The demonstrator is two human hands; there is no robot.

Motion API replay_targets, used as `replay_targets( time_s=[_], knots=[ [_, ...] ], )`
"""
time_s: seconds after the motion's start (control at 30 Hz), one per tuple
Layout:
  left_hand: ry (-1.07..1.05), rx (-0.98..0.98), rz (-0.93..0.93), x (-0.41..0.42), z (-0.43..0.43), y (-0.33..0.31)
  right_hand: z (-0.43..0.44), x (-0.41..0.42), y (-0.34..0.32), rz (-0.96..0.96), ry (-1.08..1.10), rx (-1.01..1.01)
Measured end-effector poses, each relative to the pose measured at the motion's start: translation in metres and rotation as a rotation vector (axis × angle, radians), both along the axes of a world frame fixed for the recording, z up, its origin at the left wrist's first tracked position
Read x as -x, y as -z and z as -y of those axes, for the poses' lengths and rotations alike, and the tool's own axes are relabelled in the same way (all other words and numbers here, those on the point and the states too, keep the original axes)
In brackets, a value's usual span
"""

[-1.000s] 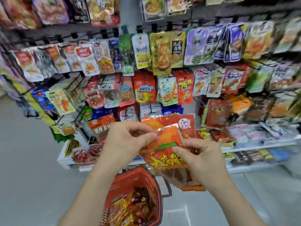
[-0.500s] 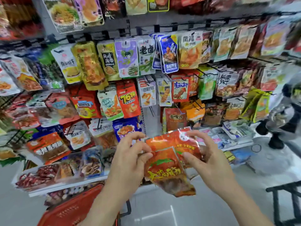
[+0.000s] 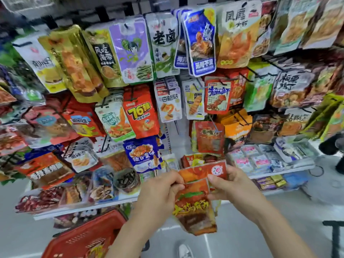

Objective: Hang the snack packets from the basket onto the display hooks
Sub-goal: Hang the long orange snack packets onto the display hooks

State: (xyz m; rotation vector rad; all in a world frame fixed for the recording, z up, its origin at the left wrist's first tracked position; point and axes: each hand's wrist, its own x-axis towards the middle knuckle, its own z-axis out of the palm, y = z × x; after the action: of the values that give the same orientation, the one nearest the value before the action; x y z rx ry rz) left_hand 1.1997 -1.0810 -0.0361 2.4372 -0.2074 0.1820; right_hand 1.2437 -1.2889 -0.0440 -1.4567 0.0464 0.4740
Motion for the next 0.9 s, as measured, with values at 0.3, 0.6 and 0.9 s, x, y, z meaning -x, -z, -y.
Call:
replay_targets(
  time_s=[0.3, 0.6, 0.9],
  knots=[
    [-0.061, -0.072, -0.058, -0.081, -0.032, 0.075, -0.027, -0.100, 0.082, -0.019, 0.177, 0.063],
    [0.002, -0.132, 0.228, -0.146, -0.049, 0.161, -0.058, -0.181, 0.174, 0.155, 0.120, -0.003],
    [0.011, -0.049, 0.619, -0.224, -0.055, 0.222, -0.099, -0.241, 0.236, 0.522, 0.091, -0.283]
  ],
)
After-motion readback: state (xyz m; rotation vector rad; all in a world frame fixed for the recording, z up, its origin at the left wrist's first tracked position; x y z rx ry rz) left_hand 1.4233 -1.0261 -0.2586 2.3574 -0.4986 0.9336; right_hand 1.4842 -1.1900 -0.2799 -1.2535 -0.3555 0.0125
